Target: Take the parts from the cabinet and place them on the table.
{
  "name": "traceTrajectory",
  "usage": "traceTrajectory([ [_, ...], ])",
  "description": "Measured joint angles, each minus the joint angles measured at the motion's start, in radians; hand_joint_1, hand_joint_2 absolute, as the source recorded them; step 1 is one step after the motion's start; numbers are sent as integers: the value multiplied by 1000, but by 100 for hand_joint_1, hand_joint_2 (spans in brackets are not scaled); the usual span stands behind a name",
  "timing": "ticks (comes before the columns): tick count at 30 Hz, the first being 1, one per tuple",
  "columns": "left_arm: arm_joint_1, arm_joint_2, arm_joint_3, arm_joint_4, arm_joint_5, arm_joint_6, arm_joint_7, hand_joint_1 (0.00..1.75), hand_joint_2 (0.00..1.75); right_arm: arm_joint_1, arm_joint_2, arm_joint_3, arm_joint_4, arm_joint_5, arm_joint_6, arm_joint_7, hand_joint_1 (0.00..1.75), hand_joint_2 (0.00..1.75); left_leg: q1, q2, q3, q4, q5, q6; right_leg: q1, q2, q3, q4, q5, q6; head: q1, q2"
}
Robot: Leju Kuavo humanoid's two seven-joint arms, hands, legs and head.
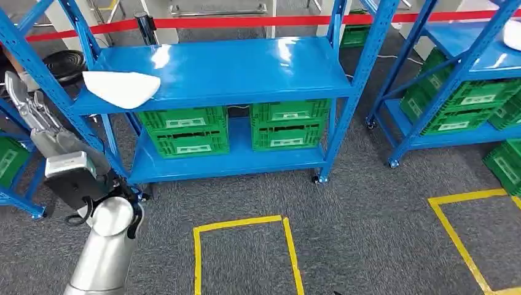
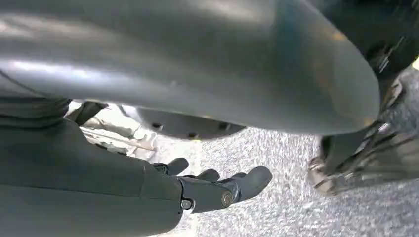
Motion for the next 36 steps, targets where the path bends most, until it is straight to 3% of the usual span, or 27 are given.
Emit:
traceTrajectory([
  [2, 7, -1, -3, -16, -6, 1, 0, 0, 0, 0, -2, -6, 0, -5, 7, 0, 0, 0, 1, -3, 26, 2, -19, -6, 0, 0, 55, -166, 118, -6, 0, 0],
  [3, 10, -2, -5, -21, -8, 2, 0, 0, 0, 0, -3, -8, 0, -6, 8, 0, 0, 0, 1, -2, 24, 1, -29, -10, 1, 0, 74, -223, 146, -10, 0, 0],
  [4, 10, -2, -5, -23, -10, 2, 0, 0, 0, -1, -3, -11, 1, -6, 9, 0, 0, 0, -3, -4, 35, 4, -33, -17, 8, 0, 72, -234, 97, -15, -2, 0],
  [6, 14, -3, -5, -31, -10, 2, 1, 0, 0, -1, -3, -12, 2, -7, 11, -5, 0, 0, -4, -4, 42, 5, -38, -32, 7, 0, 81, -235, 116, -35, -2, 0],
  [8, 14, -2, -5, -42, -10, 2, 0, 0, 0, -1, -3, -14, 2, -7, 10, -4, 0, 0, -3, -4, 41, 16, -40, -39, 4, 2, 99, -236, 111, -48, -2, 0],
  [10, 14, -3, -6, -49, -13, 2, -1, 0, 0, -1, -3, -15, 2, -5, 8, -5, 0, 0, -1, 12, -15, 119, -35, -48, 3, 0, 117, -243, 99, -61, -10, 0],
  [11, 14, -3, -6, -49, -13, 2, -1, 0, 0, -3, -3, -15, 2, -5, 8, -10, 0, 0, 0, 13, -56, 180, -50, -53, 3, 0, 123, -243, 93, -64, -8, 0],
  [13, 22, -2, -7, -49, -14, 2, 0, 0, 0, -1, -3, -15, 2, -1, 8, -22, 0, 0, 4, 14, -146, 294, -115, -60, 3, 0, 139, -243, 77, -65, -10, 0],
  [14, 25, -2, -7, -49, -15, 2, 0, 0, 0, 0, -3, -15, 2, 3, 8, -21, 0, 0, 6, 15, -170, 307, -123, -61, 2, 0, 150, -243, 68, -63, -9, 0],
  [15, 26, -2, -7, -49, -15, 2, 0, 0, 0, 0, -3, -15, 2, 5, 7, -21, 0, 0, 8, 17, -172, 282, -102, -61, 2, 0, 161, -243, 60, -62, -10, 0],
  [16, 26, -2, -7, -49, -16, 2, 0, 0, 0, 0, -3, -15, 2, 6, 7, -21, 0, 0, 9, 18, -159, 228, -60, -61, 1, 0, 173, -243, 52, -60, -9, 0],
  [18, 26, 0, -7, -49, -28, 2, 0, 0, 0, -1, -3, -15, 2, 14, 8, -21, 0, 0, 9, 23, -103, 57, 64, -57, -2, 0, 200, -243, 32, -52, -10, 0],
  [19, 26, 2, -7, -48, -35, 2, 0, 0, 0, -2, -3, -15, 2, 18, 8, -22, 0, 0, 5, 29, -96, 21, 77, -55, 0, 0, 207, -240, 23, -43, -9, 0],
  [20, 26, 3, -7, -48, -40, 2, 0, 0, 0, -4, -3, -15, 2, 21, 8, -28, 0, 0, 3, 31, -97, 23, 37, -43, 1, 1, 208, -245, 18, -36, -12, 0],
  [21, 26, 3, -7, -49, -41, 2, 1, 0, 0, -5, -3, -15, 2, 24, 8, -32, 0, 0, -2, 29, -88, 21, 60, -35, 1, -3, 210, -251, 14, -28, -11, 0],
  [23, 23, 4, -6, -49, -35, -1, 2, 0, 0, -3, -3, -14, 2, 27, 9, -31, 0, 0, 3, 19, -75, 18, 57, -20, 3, -5, 225, -237, 21, -16, -11, 0],
  [25, 19, 5, -6, -49, -28, -3, 2, 0, 0, -7, -3, -14, 2, 27, 13, -31, 0, 0, 7, 17, -54, 13, 50, -7, 0, -4, 208, -190, 12, -14, -11, 0],
  [27, 9, 5, -6, -46, -24, -3, 1, 0, 0, -10, -3, -14, 2, 27, 18, -35, 0, 0, 5, 14, -48, 13, 39, 1, 1, -1, 116, -48, -41, -6, -8, 0],
  [29, 9, 6, -6, -40, -22, -2, 1, 0, 0, -7, -3, -14, 2, 27, 23, -36, 0, 0, 1, 12, -40, 14, 26, 4, 4, 0, 24, 61, -89, -7, -8, 0],
  [30, 9, 6, -6, -37, -22, -1, 1, 0, 0, -5, -3, -14, 2, 27, 24, -35, 0, 0, -1, 9, -33, 14, 19, 4, 5, 0, 8, 58, -74, -9, -8, 0],
  [31, 9, 6, -6, -34, -22, -1, 1, 0, 0, -2, -3, -14, 2, 27, 24, -31, 0, 0, -2, 6, -22, 14, 11, 3, 7, 0, 12, 11, -30, -14, -8, 0],
  [33, 7, 5, -6, -31, -23, 0, 1, 0, 0, -2, -3, -14, 2, 27, 24, -31, 0, 0, -5, 6, 3, 14, -6, -2, 13, 0, 63, -152, 88, -29, -8, 0],
  [34, 5, 6, -6, -29, -23, 0, 1, 0, 0, -2, -3, -14, 2, 27, 24, -31, 0, 0, -5, 8, 1, 13, -16, -5, 18, -1, 80, -227, 136, -38, -8, 0],
  [35, 4, 5, -6, -24, -23, 0, 0, 0, 0, -3, -3, -14, 2, 26, 24, -39, 0, 0, -9, 6, 14, 16, -20, -11, 26, -2, 79, -223, 75, -38, -10, 0],
  [36, 4, 5, -7, -22, -23, 0, 1, 0, 0, -5, -3, -14, 2, 26, 25, -44, 0, 0, -9, 6, 12, 12, -28, -19, 26, -1, 85, -226, 78, -41, -10, 0],
])
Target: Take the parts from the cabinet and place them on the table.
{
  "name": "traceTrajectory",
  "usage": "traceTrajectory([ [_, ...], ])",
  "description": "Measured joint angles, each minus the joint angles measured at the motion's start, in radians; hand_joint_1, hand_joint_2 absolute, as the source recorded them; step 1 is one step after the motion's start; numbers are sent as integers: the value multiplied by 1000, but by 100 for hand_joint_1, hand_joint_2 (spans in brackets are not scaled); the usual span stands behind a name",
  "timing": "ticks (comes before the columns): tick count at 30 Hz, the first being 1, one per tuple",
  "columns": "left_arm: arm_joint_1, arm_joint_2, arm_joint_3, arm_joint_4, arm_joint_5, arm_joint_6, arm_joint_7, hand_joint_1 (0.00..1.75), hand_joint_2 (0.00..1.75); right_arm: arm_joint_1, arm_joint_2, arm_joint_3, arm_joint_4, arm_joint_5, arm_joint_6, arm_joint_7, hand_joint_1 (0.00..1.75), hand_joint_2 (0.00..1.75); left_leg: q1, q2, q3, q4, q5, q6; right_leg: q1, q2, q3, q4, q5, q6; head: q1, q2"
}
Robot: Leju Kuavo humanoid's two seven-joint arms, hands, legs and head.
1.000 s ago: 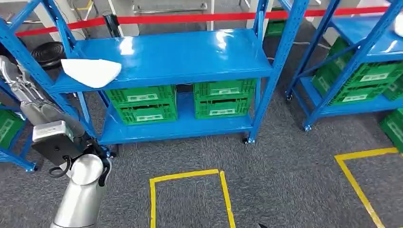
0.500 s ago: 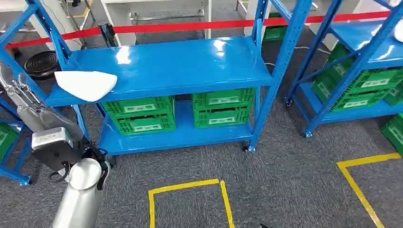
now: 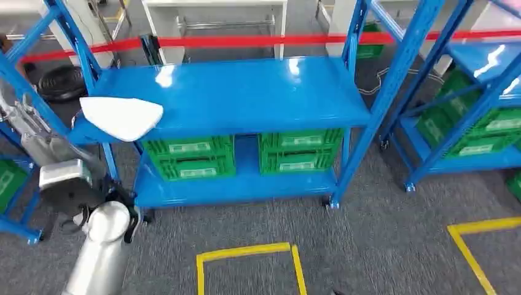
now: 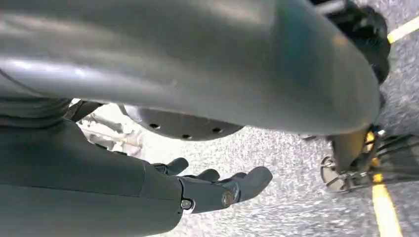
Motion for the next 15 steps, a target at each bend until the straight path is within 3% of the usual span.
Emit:
traceTrajectory([
  [1, 0, 0, 0, 1, 0, 0, 2, 0, 0, 2, 0, 0, 0, -1, 0, -1, 0, 0, 0, 0, 13, 4, 3, -5, -2, 0, 6, -10, 19, -5, 0, 0],
  [3, -4, 0, -1, 2, 0, 0, -1, 0, 0, 3, 0, 0, 0, -1, -1, 5, 0, 0, -2, 0, 18, 11, -1, -19, -10, 2, 32, -12, 20, -18, 0, 0],
  [4, -7, 0, -1, 3, 0, 0, 1, 0, 0, 2, 0, 0, 0, 0, 0, 8, 0, 0, 0, 5, 8, 41, -2, -23, -12, 1, 41, -15, 17, -22, -2, 0],
  [5, -14, 0, -2, 5, -1, 0, -1, 0, 0, 0, 0, 0, 0, 0, 0, 8, 0, 0, 1, 9, -30, 103, -1, -27, -14, 2, 48, -16, 11, -27, -11, 0],
  [6, -17, 0, -3, 7, -1, 0, -1, 0, 0, -1, 0, 0, 0, 0, 1, 5, 0, 0, 4, 11, -83, 181, -20, -31, -15, 2, 54, -16, 4, -28, -8, 0],
  [8, -12, 0, -3, 12, -2, 1, -1, 0, 0, 2, 0, 0, 0, 0, 1, 2, 0, 0, 7, 13, -169, 293, -86, -38, -15, 2, 71, -16, -14, -28, -9, 0],
  [9, -10, 1, -3, 17, -3, 1, 0, 0, 0, 4, 0, 0, 0, 1, 1, 2, 0, 0, 7, 14, -195, 306, -106, -40, -16, 2, 86, -16, -25, -28, -9, 0],
  [10, -10, 2, -3, 19, -4, 1, 0, 0, 0, 5, 0, 0, 0, 1, 0, 2, 0, 0, 8, 14, -200, 280, -103, -38, -16, 3, 101, -16, -37, -27, -9, 0],
  [11, -10, 2, -3, 22, -6, 1, 0, 0, 0, 5, 0, 0, 0, 2, 0, 2, 0, 0, 7, 14, -190, 222, -69, -35, -16, 5, 120, -16, -48, -25, -9, 0],
  [12, -10, 3, -3, 23, -7, 1, -1, 0, 0, 4, 1, 0, 0, 2, 0, 2, 0, 0, 7, 14, -174, 152, -13, -31, -16, 5, 136, -16, -60, -23, -10, 0],
  [13, -10, 5, -3, 24, -7, 1, -1, 0, 0, 4, 1, 0, 0, 3, -1, 2, 0, 0, 7, 15, -155, 65, 74, -25, -16, 5, 148, -18, -73, -19, -10, 0],
  [14, -10, 7, -3, 26, -7, 1, -1, 0, 0, 2, 1, 0, 2, 5, -2, 1, 0, 0, 5, 18, -154, 10, 136, -21, -12, 5, 161, -11, -84, -13, -11, 0],
  [15, -9, 9, -4, 29, -7, 1, -1, 0, 0, 2, 1, 0, 2, 5, -3, 0, 0, 0, 1, 21, -148, 22, 110, -17, -9, 10, 161, -17, -94, -4, -13, 0],
])
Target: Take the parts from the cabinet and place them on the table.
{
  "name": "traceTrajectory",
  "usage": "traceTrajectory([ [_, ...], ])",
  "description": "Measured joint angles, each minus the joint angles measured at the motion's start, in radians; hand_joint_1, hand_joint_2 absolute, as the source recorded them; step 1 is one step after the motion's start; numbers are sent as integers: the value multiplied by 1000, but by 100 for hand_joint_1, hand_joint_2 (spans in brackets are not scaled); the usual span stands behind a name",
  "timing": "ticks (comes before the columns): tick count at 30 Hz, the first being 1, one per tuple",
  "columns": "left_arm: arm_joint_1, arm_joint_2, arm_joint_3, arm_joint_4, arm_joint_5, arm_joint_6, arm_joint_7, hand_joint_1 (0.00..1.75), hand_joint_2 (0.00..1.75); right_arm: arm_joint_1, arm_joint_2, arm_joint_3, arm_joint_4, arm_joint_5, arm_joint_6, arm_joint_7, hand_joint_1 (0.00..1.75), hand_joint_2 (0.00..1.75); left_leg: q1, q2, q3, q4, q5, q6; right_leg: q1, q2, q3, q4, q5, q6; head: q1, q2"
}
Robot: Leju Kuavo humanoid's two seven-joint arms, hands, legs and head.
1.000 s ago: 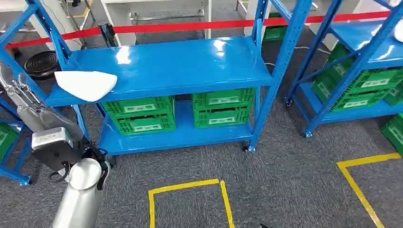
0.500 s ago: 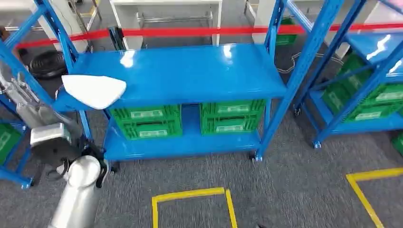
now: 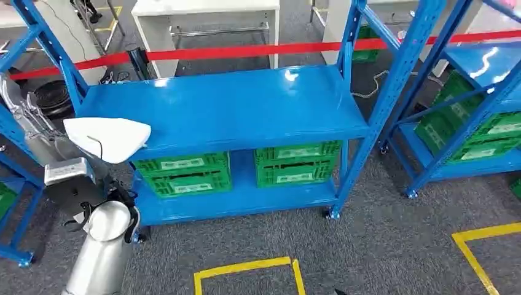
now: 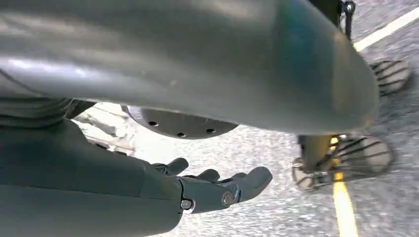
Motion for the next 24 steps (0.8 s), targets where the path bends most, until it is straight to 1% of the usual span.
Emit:
traceTrajectory([
  [1, 0, 1, 0, 0, 1, 0, 2, 0, 0, -2, 0, 0, 0, 2, -1, 1, 0, 0, -1, -3, 13, -2, 6, 8, 0, -4, 9, -9, -10, 8, 3, 0],
  [2, -3, 1, 0, -1, 1, 0, 2, 0, 0, -1, 0, 0, 0, 3, -2, 4, 0, 0, 3, -9, 18, -10, 3, 15, 1, -3, 20, 9, 4, 14, 5, 0],
  [3, -8, 1, 0, -1, 1, 0, 2, 0, 0, -3, 0, 0, 0, 4, -2, 2, 0, 0, 3, -11, 35, -11, 3, 25, 1, -3, 20, 19, 11, 19, 4, 0],
  [4, -8, 0, -1, -2, 0, 0, 1, 0, 0, -5, 0, 0, 0, 5, -2, 3, 0, 0, 5, -11, 43, -14, 1, 30, -3, -2, 4, 48, 11, 22, 7, 0],
  [5, -9, 0, -1, -1, 0, 0, 1, 0, 0, -6, 0, 0, 0, 5, -2, 0, 0, 0, 5, -11, 49, -14, -6, 37, -3, -2, -28, 103, 13, 25, 6, 0],
  [6, -8, 0, -1, -1, 0, 0, 1, 0, 0, -6, 0, 0, 0, 5, -2, -2, 0, 0, 4, -12, 52, -14, -12, 40, -3, -2, -76, 168, -2, 28, 8, 0],
  [7, -6, 0, -1, 0, 0, 0, 1, 0, 0, -6, 0, 0, 0, 5, -1, -2, 0, 0, 3, -14, 56, -14, -19, 43, -3, -2, -129, 232, -39, 32, 7, 0],
  [8, -4, 0, -1, 1, 0, 0, 1, 0, 0, -4, 0, 0, 0, 5, -1, -1, 0, 0, 1, -15, 62, -14, -27, 44, -3, -2, -175, 278, -82, 34, 7, 0],
  [9, -2, 0, -1, 1, 0, 0, 1, 0, 0, -2, 0, 0, 0, 5, -2, -1, 0, 0, 0, -18, 70, -14, -36, 44, -3, -2, -206, 292, -106, 33, 8, 0],
  [10, -1, 0, -1, 2, 0, 0, 1, 0, 0, 1, 0, 0, 0, 5, -2, -1, 0, 0, -1, -20, 81, -14, -45, 44, -3, -2, -218, 274, -104, 31, 7, 0],
  [11, -1, 0, -1, 3, 0, 0, 1, 0, 0, 2, 0, 0, 0, 6, -2, -1, 0, 0, -3, -21, 94, -14, -55, 43, -2, -2, -213, 225, -73, 28, 8, 0],
  [12, -1, 0, -1, 3, 0, 0, 1, 0, 0, 2, 0, 0, 0, 6, -2, -1, 0, 0, -4, -21, 110, -14, -66, 41, 0, -2, -195, 147, -15, 21, 8, 0],
  [13, -2, 0, -1, 3, 0, 0, 1, 0, 0, 2, 0, 0, 0, 6, -2, -1, 0, 0, -5, -20, 123, -14, -77, 38, 2, -3, -173, 67, 59, 14, 8, 0],
  [14, -2, 0, -1, 5, 0, 0, 1, 0, 0, 4, -1, 0, 0, 5, -2, -2, 0, 0, -6, -20, 128, -12, -87, 35, 9, -2, -166, 23, 140, 3, 6, 0],
  [15, -1, 0, -2, 7, 0, 0, 1, 0, 0, 2, -1, 0, 0, 6, -2, -8, 0, 0, -8, -26, 134, -13, -94, 28, 13, -1, -164, 21, 97, 3, 9, 0],
  [16, -1, 0, -1, 7, 0, 0, 3, 0, 0, 2, -1, 0, 0, 5, -2, -8, 0, 0, -8, -25, 138, -17, -103, 21, 15, 0, -154, 19, 102, 1, 8, 0],
  [17, -1, 0, -2, 7, 0, 0, 2, 0, 0, 2, -1, 0, 0, 6, -2, -7, 0, 0, -8, -26, 150, 2, -93, 14, 9, 2, -152, 6, 109, -8, 9, 0],
  [18, -2, 0, -2, 7, 0, 0, 0, 0, 0, 2, -1, 0, 0, 6, -2, -4, 0, 0, -8, -25, 152, 2, -88, 8, 8, 2, -139, 5, 105, -15, 8, 0],
  [19, -3, 0, -1, 6, 0, 0, 2, 0, 0, 1, 2, 0, 0, 6, -2, -4, 0, 0, -8, -22, 145, 14, -96, 3, 2, 2, -117, 1, 108, -21, 10, 0],
  [20, -6, 0, -1, 5, 0, 0, 0, 0, 0, 0, 1, 0, 0, 6, -3, -6, 0, 0, -8, -17, 135, 47, -101, -3, 0, 1, -104, 0, 103, -26, 0, 0],
  [21, -9, 0, -2, 5, 0, 0, 0, 0, 0, -2, 1, 0, 0, 6, -3, -9, 0, 0, -5, -15, 100, 105, -116, -10, -1, 2, -96, 0, 96, -30, -1, 0],
  [22, -8, 0, -2, 6, 0, 0, 0, 0, 0, -2, 1, 0, 0, 6, -3, -10, 0, 0, -2, -13, 54, 173, -141, -17, -1, 2, -91, 0, 88, -30, -2, 0],
  [23, -4, 0, -2, 6, 0, 0, 0, 0, 0, -1, 1, 0, 0, 6, -3, -10, 0, 0, 1, -13, 4, 239, -174, -20, -3, 2, -84, 0, 80, -30, -1, 0],
  [24, -1, 2, -2, 7, 0, 0, 0, 0, 0, 2, 1, 0, 0, 6, -3, -10, 0, 0, 4, -12, -35, 278, -194, -23, -3, 2, -76, 0, 70, -29, -3, 0],
])
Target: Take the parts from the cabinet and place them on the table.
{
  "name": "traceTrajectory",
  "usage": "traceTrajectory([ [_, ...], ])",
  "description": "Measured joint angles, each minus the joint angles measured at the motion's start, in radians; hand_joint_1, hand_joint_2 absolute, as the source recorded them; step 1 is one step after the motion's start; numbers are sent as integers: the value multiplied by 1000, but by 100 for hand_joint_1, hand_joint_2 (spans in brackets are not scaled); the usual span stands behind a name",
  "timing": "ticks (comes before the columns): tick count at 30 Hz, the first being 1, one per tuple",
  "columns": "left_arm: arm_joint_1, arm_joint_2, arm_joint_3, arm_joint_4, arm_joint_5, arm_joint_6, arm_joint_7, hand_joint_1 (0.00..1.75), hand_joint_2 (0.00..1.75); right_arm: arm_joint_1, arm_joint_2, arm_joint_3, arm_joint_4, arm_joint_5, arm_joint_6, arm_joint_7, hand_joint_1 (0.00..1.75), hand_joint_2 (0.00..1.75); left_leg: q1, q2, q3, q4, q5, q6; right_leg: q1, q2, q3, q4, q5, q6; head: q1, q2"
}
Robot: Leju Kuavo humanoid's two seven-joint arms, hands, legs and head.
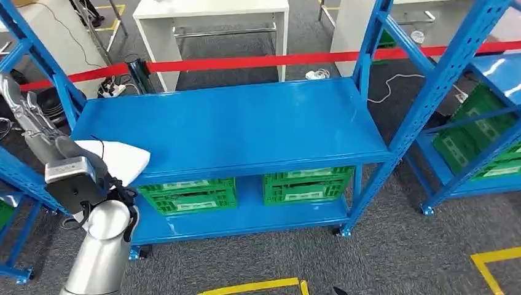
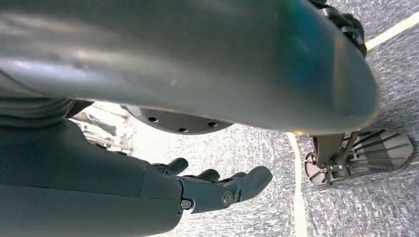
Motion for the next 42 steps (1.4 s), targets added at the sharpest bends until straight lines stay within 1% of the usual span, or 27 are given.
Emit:
traceTrajectory([
  [2, 1, 2, 0, 1, 0, -1, 0, 0, 0, 2, 0, 0, 0, 0, -2, 2, 0, 0, 4, 2, -13, -45, 31, -1, -2, 2, 23, 0, -18, 3, 1, 0],
  [4, 0, 3, 0, 1, 1, -6, 0, 0, 0, 1, 2, 0, 0, 0, -6, 2, 0, 0, 4, 4, 30, -197, 137, 3, -3, 2, 53, 0, -40, 10, 1, 0],
  [5, 0, 6, 0, 2, 4, -9, 0, 0, 0, 1, 3, 0, 0, 0, -9, 2, 0, 0, 4, 6, 48, -278, 221, 7, -3, 1, 56, -2, -52, 16, 0, 0],
  [7, 2, 8, 0, 4, 8, -12, 1, 0, 0, -2, 5, 0, 1, 0, -13, -4, 0, 0, -4, 9, 59, -289, 181, 20, 0, 1, 74, -8, -70, 31, 0, 0],
  [8, 1, 9, 0, 2, 8, -12, 2, 0, 0, -2, 5, 0, 1, 0, -14, -1, 0, 0, -2, 6, 64, -302, 190, 30, 1, 0, 92, -3, -63, 39, -1, 0],
  [10, -3, 9, -1, 0, 7, -13, 1, 0, 0, -4, 5, 0, 1, -1, -24, 3, 0, 0, 4, 0, 95, -305, 191, 42, 3, 0, 89, 21, -51, 46, 1, 0],
  [12, -6, 8, 0, 0, 2, -13, 0, 0, 0, -8, 6, 0, 1, -1, -35, 0, 0, 0, 5, 2, 114, -310, 175, 56, 0, -1, 25, 129, -48, 51, 5, 0],
  [14, -5, 9, 0, 5, -12, -18, 1, 0, 0, -7, 7, 0, 1, 0, -45, -2, 0, 0, 4, 2, 125, -309, 161, 58, -1, -1, -80, 250, -113, 61, 5, 0],
  [15, -5, 9, 0, 9, -23, -23, 1, 0, 0, -5, 8, -1, 1, 3, -48, -2, 0, 0, 4, 1, 132, -309, 153, 59, -1, -1, -117, 280, -151, 62, 5, 0],
  [16, -8, 10, 0, 15, -34, -32, 1, 0, 0, -3, 8, -1, 1, 9, -50, 0, 0, 0, 4, -1, 140, -309, 148, 58, -2, -1, -140, 278, -165, 63, 6, 0],
  [17, -15, 10, 0, 30, -53, -48, 1, 0, 0, -2, 8, -1, 1, 12, -50, 3, 0, 0, 4, -3, 149, -308, 140, 56, -2, -1, -145, 246, -152, 60, 6, 0],
  [18, -27, 11, 0, 44, -70, -64, 2, 0, 0, -2, 8, -1, 1, 15, -50, 3, 0, 0, 4, -4, 160, -308, 131, 52, -3, -2, -136, 181, -107, 57, 6, 0],
  [20, -71, 12, -1, 103, -129, -124, 2, 0, 0, -2, 8, -1, 1, 18, -49, 2, 0, 0, 4, -4, 177, -308, 114, 45, -2, -6, -99, 24, 41, 55, 6, 0],
  [21, -104, 13, -4, 142, -158, -171, 2, 0, 0, -2, 8, -1, 3, 20, -47, -2, 0, 0, 0, -6, 184, -301, 106, 38, 2, -12, -104, 13, 67, 47, 5, 0],
  [22, -136, 13, -7, 183, -188, -218, 3, 0, 175, -4, 8, -1, 3, 21, -45, -5, 0, 0, -1, -9, 183, -305, 102, 31, 6, -12, -101, 15, 57, 38, 8, 0],
  [26, -275, 10, -23, 356, -281, -374, 22, 0, 175, -6, 14, -1, 3, 27, -39, -3, 0, 0, 2, -2, 185, -282, 90, 6, 2, -5, -80, 7, 71, 6, 8, 0],
  [27, -316, 9, -31, 418, -305, -406, 26, 0, 175, -7, 14, -1, 4, 29, -37, -3, 0, 0, 2, 3, 166, -244, 72, 1, 2, -4, -77, 7, 69, 1, 2, 0],
  [29, -386, 8, -49, 523, -341, -461, 48, 0, 175, -6, 19, -2, 4, 30, -37, -10, 0, 0, 4, 4, 81, -98, 4, -4, 3, -2, -76, 7, 64, -5, 2, 0],
  [31, -437, 8, -66, 621, -371, -515, 81, 0, 175, -4, 23, -2, 4, 30, -37, -9, 0, 0, 4, 4, 13, -4, -19, -7, 3, 0, -74, 8, 59, -8, 3, 0],
  [33, -480, 10, -79, 698, -394, -556, 106, 0, 175, -1, 27, -4, 4, 30, -37, -9, 0, 0, 3, 4, 29, -82, 57, 0, 4, 7, -64, 8, 53, -7, 2, 0],
  [35, -540, 14, -91, 764, -411, -591, 135, 0, 175, 1, 31, -6, 4, 31, -37, -9, 0, 0, -3, 4, 93, -264, 178, 18, 8, 11, -53, 8, 46, -4, 2, 0],
  [36, -566, 18, -100, 803, -420, -612, 155, 0, 175, 2, 39, -8, 8, 32, -38, -10, 0, 0, -9, 6, 99, -293, 169, 27, 8, 10, -52, 8, 46, -2, 6, 0],
  [37, -589, 22, -103, 831, -426, -628, 172, 0, 175, 0, 39, -10, 8, 32, -39, -24, 0, 0, -12, 6, 100, -311, 130, 27, 5, 12, -60, 8, 47, 5, 2, 0],
  [38, -599, 21, -110, 853, -435, -639, 187, 0, 175, -1, 39, -11, 8, 32, -39, -26, 0, 0, -13, 5, 108, -314, 151, 29, 4, 11, -61, 7, 43, 12, 5, 0],
  [39, -603, 23, -115, 866, -439, -643, 193, 0, 175, 1, 44, -12, 9, 34, -39, -26, 0, 0, -11, 5, 112, -318, 179, 20, 7, 10, -59, 13, 37, 10, 3, 0],
  [40, -610, 26, -119, 886, -444, -645, 200, 0, 175, 1, 44, -13, 10, 34, -39, -24, 0, 0, -10, 4, 114, -318, 173, 9, 7, 11, -57, 10, 41, 6, 3, 0],
  [42, -620, 31, -125, 914, -447, -648, 206, 0, 175, 2, 44, -16, 10, 35, -39, -24, 0, 0, -12, 3, 113, -317, 173, 20, 6, 10, -55, 7, 41, 8, 3, 0],
])
